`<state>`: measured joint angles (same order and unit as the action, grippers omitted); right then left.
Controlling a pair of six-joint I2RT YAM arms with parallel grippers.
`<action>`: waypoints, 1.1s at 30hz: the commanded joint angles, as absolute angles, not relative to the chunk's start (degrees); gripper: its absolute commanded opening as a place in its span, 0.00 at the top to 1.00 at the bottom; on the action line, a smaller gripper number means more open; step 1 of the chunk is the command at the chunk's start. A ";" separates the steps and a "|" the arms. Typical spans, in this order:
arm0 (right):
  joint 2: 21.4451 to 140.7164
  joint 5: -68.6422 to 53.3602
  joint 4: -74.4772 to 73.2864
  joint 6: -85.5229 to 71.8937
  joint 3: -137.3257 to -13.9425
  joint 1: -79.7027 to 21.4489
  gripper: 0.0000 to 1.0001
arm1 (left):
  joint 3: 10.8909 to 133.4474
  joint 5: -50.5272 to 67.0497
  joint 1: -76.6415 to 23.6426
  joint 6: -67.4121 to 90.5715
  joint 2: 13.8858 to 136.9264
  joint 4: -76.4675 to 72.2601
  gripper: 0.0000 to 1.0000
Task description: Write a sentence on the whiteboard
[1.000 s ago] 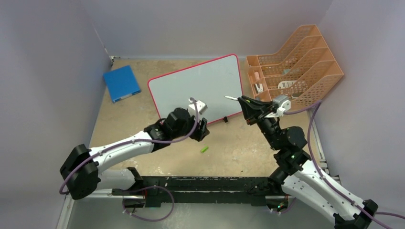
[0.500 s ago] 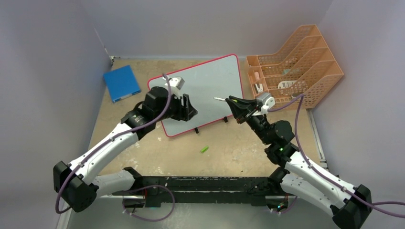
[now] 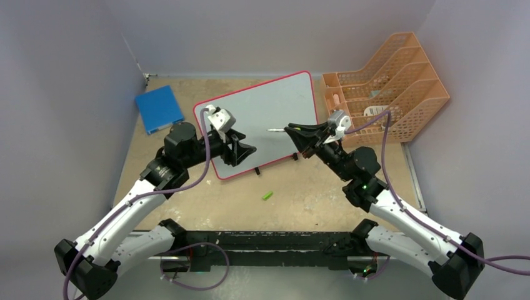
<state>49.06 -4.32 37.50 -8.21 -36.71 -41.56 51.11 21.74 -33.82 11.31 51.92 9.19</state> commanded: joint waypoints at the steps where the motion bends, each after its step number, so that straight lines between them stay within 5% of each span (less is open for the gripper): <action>1: 50.16 -8.75 35.91 -13.24 -40.81 -41.58 1.00 | 50.72 29.46 -33.92 -5.59 53.01 1.03 0.46; 10: 51.20 -12.59 33.90 -16.09 -42.11 -41.99 1.00 | 46.39 38.55 -34.54 -22.76 52.37 -9.48 0.47; 22: 51.02 -15.14 34.79 -18.07 -42.62 -42.18 1.00 | 48.54 32.58 -40.14 -32.53 59.01 -10.37 0.53; 28: 50.83 -15.37 34.81 -18.33 -42.63 -42.11 1.00 | 48.77 32.40 -40.73 -33.16 60.32 -10.85 0.64; 33: 51.16 -15.63 34.73 -18.53 -42.63 -42.16 1.00 | 49.28 31.81 -40.96 -33.44 61.03 -10.87 0.85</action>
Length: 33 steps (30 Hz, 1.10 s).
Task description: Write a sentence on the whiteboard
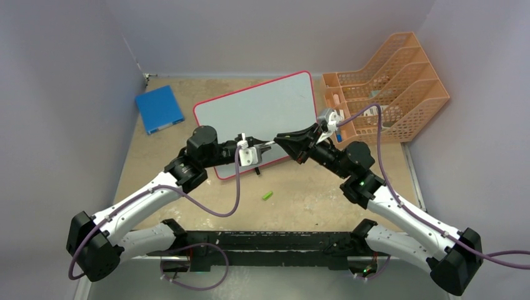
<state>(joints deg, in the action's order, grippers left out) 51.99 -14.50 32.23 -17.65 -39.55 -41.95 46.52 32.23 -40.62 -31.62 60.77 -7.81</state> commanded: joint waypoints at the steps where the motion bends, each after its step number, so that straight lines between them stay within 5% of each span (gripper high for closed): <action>1: 51.20 -15.72 34.61 -18.50 -42.75 -42.15 1.00 | 49.31 31.55 -40.96 -33.78 61.08 -10.77 0.89; 3: 51.16 -15.56 33.79 -18.39 -42.84 -42.17 1.00 | 49.31 31.07 -40.96 -34.72 61.17 -10.26 0.99; 7: 51.68 -15.44 28.57 -17.80 -44.93 -42.12 0.98 | 49.22 30.02 -40.98 -37.22 60.96 -7.93 1.00; 12: 55.75 -15.60 9.09 -15.11 -55.48 -42.15 0.67 | 48.50 29.23 -40.96 -41.92 59.74 -4.25 1.00; 20: 61.55 -15.18 -13.61 -14.18 -66.58 -42.17 0.43 | 47.66 29.63 -40.96 -47.06 58.29 -0.11 1.00; 33: 67.35 -17.56 -26.19 -11.76 -75.41 -42.13 0.47 | 48.94 29.64 -41.04 -49.62 58.57 4.64 1.00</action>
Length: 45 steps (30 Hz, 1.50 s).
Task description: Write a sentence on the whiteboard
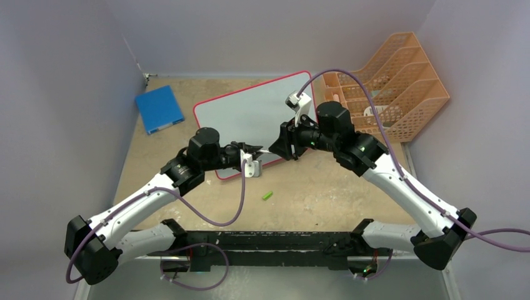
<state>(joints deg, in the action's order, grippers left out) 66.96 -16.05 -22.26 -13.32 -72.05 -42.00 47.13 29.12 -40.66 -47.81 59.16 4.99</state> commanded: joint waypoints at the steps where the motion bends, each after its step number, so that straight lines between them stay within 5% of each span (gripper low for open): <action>1: 67.38 -17.71 -26.26 -11.75 -75.30 -42.20 0.47 | 49.07 29.67 -41.09 -49.54 58.76 4.66 1.00; 22: 70.33 -15.51 -24.89 -12.26 -74.28 -46.60 0.60 | 49.95 30.45 -41.22 -47.44 60.29 3.56 1.00; 29: 70.28 -14.35 -24.00 -12.42 -74.07 -47.02 0.74 | 49.86 30.60 -41.22 -46.97 60.21 3.86 1.00; 34: 70.15 -13.87 -23.68 -12.48 -73.67 -47.11 1.00 | 49.75 30.43 -41.23 -46.04 60.25 3.67 1.00; 37: 69.73 -13.14 -22.94 -12.46 -73.36 -47.11 1.00 | 49.52 29.62 -41.28 -45.28 60.31 3.39 1.00; 41: 69.28 -10.67 -22.10 -12.52 -72.95 -47.11 1.00 | 49.12 27.52 -41.23 -43.87 59.59 3.10 0.71; 45: 68.89 -8.00 -21.57 -13.43 -72.34 -47.11 1.00 | 48.01 23.67 -41.22 -41.13 57.74 0.98 0.58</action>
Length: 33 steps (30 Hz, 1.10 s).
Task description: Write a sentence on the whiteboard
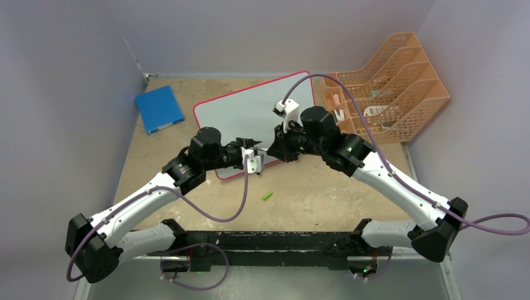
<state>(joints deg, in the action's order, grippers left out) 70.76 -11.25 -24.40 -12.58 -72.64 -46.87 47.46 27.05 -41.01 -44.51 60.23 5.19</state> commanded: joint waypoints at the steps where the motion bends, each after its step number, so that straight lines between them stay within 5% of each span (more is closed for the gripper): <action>1: 68.79 -7.44 -21.38 -13.76 -72.13 -47.11 1.00 | 47.96 22.24 -41.22 -40.39 57.28 0.89 0.56; 19: 67.14 7.90 -14.05 -16.23 -69.70 -47.11 1.00 | 54.50 8.18 -25.96 -10.51 53.78 -3.19 0.35; 33: 71.28 8.51 -12.86 -14.88 -74.16 -48.25 1.00 | 52.75 28.18 -0.32 12.98 54.41 -1.15 0.31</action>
